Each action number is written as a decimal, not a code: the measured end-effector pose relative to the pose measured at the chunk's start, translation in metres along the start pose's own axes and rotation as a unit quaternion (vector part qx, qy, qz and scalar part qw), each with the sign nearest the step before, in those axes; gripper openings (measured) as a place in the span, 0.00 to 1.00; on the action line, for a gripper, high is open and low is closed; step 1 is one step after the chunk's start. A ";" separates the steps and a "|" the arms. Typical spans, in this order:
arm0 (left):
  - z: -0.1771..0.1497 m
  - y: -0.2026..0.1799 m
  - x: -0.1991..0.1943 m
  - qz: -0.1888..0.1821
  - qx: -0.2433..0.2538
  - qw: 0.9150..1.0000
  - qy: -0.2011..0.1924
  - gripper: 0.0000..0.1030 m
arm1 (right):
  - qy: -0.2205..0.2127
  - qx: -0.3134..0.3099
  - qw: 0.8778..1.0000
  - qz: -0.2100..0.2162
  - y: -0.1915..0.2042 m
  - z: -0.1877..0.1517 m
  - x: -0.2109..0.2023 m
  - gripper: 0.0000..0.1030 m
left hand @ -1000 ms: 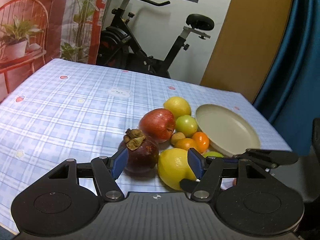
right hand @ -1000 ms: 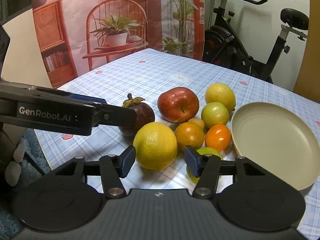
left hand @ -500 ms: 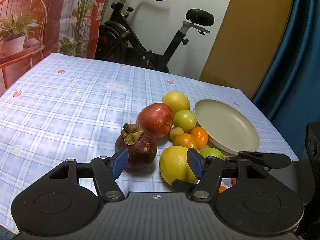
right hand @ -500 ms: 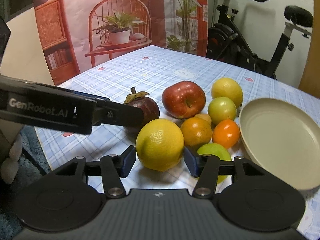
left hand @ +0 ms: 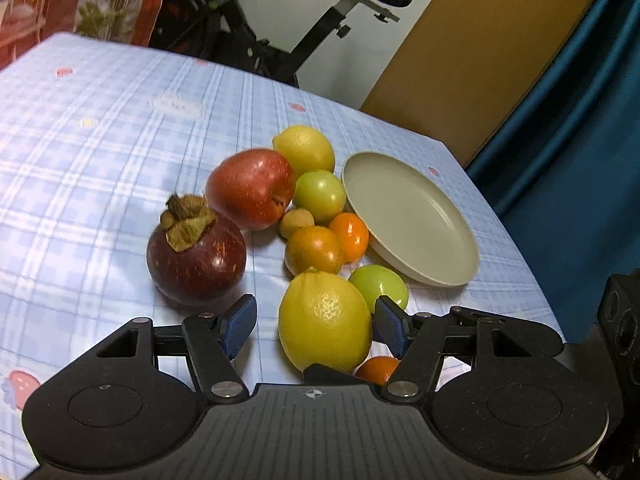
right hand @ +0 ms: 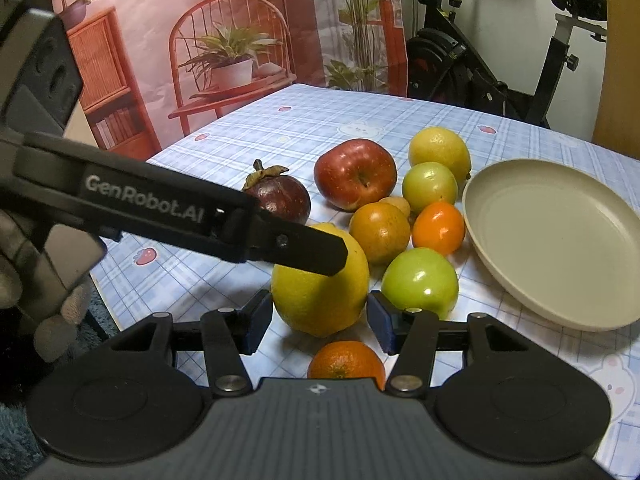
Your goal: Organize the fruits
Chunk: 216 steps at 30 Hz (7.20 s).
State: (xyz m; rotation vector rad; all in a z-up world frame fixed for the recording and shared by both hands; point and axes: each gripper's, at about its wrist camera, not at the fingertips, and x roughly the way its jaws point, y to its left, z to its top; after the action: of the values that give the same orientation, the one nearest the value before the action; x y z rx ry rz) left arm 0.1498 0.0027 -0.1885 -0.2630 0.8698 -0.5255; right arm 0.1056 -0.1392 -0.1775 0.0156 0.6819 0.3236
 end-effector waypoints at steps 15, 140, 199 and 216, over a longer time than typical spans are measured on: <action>-0.001 -0.002 0.000 -0.005 0.007 1.000 -0.017 0.52 | -0.005 0.008 1.000 0.001 0.000 -0.001 0.002 0.53; 0.015 -0.059 0.058 0.007 0.094 0.995 0.032 0.48 | -0.046 0.073 0.996 -0.036 -0.053 -0.010 -0.012 0.47; 0.058 -0.095 0.063 0.040 0.182 0.982 -0.030 0.48 | -0.104 0.121 0.985 -0.070 -0.096 0.007 -0.035 0.48; 0.027 -0.057 0.002 0.062 0.108 0.991 -0.042 0.48 | -0.103 0.099 0.987 -0.071 -0.069 -0.003 -0.055 0.49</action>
State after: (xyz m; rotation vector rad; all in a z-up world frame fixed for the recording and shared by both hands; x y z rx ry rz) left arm 0.1530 -0.0457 -0.1490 -0.0336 0.7358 -0.4849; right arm 0.0836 -0.2218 -0.1543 0.1865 0.5049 0.1147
